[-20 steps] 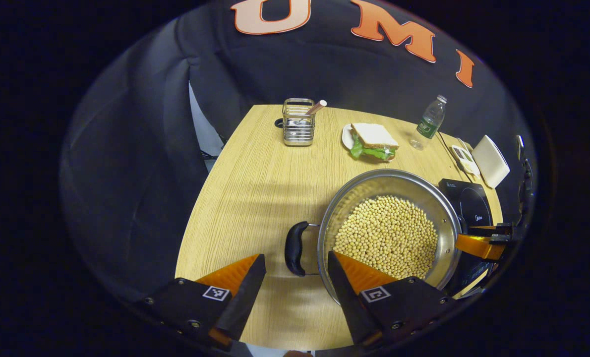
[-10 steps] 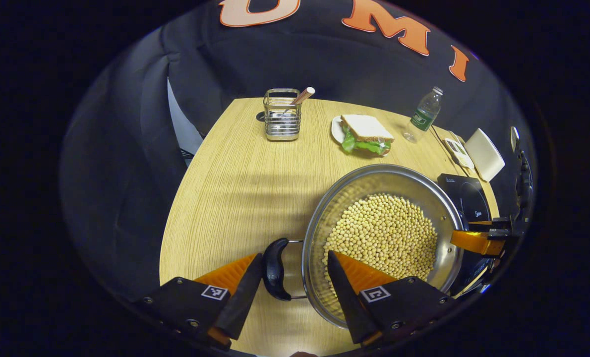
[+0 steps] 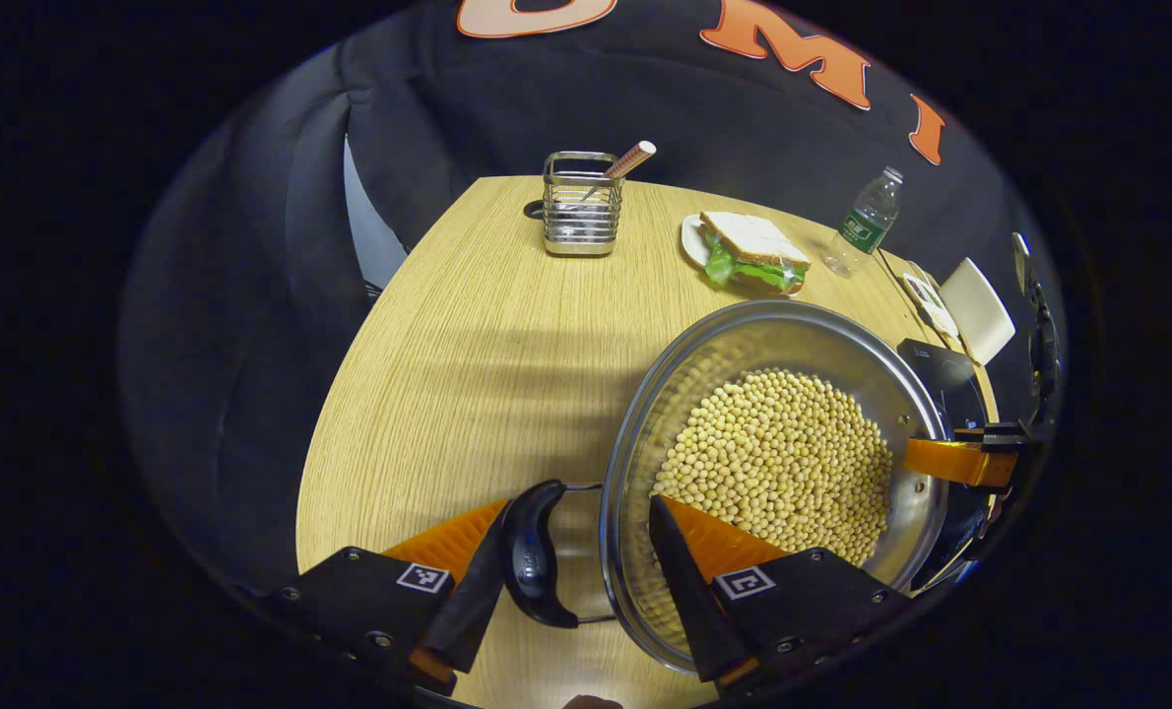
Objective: First push the handle of the pot to place it horizontally, then grasp the pot with both hands and set it on the induction cooktop.
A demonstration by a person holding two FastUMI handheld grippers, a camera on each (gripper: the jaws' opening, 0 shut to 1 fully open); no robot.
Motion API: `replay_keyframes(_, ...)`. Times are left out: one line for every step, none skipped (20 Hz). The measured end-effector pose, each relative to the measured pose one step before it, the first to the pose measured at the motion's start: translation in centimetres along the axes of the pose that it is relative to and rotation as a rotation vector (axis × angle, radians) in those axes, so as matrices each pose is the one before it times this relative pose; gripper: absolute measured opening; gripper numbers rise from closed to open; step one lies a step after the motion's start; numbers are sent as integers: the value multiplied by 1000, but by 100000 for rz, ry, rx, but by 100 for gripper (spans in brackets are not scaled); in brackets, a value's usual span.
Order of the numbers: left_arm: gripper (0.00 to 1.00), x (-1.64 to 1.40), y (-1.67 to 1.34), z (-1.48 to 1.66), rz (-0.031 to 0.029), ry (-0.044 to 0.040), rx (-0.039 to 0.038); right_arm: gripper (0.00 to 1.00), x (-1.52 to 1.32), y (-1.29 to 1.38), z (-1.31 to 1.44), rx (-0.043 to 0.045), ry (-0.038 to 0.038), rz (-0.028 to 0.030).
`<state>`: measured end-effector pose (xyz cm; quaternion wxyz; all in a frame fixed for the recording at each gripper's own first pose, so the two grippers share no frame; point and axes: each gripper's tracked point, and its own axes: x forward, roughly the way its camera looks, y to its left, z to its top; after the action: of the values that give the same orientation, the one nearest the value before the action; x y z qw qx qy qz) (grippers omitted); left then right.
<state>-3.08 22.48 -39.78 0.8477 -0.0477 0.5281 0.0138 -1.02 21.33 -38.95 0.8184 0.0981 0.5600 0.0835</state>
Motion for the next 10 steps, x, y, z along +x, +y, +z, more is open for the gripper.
replay_keyframes(82,209,12,-91,944,-577,-880,73,250,76,96,-137,-387,-207)
replay_keyframes(82,62,144,200,1138,-1502,-1117,75,207,95,103,-57,-616,-312)
replay_keyframes(82,119,-41,59,689,-1146,-930,75,209,69,83,-395,-687,-69)
replay_keyframes(82,55,143,48,1174,-1112,-520,75,194,165,134,-477,-878,-132)
replay_keyframes(82,26,206,41,1069,-1177,-50,73,176,74,76,-812,-740,-394)
replay_keyframes(82,51,142,-74,993,-976,328,78,175,131,45,-845,-759,-357)
replay_keyframes(82,-101,139,-51,827,-739,507,81,185,44,50,-823,-587,-375)
replay_keyframes(82,906,1218,-345,-321,94,-54,82,123,166,-7,-891,-389,-344)
replay_keyframes(83,9,-34,-428,-365,116,-258,82,194,-20,-19,-970,-131,-643)
replay_keyframes(83,-49,171,-18,581,-265,91,82,123,-340,-17,-1251,67,-1779)
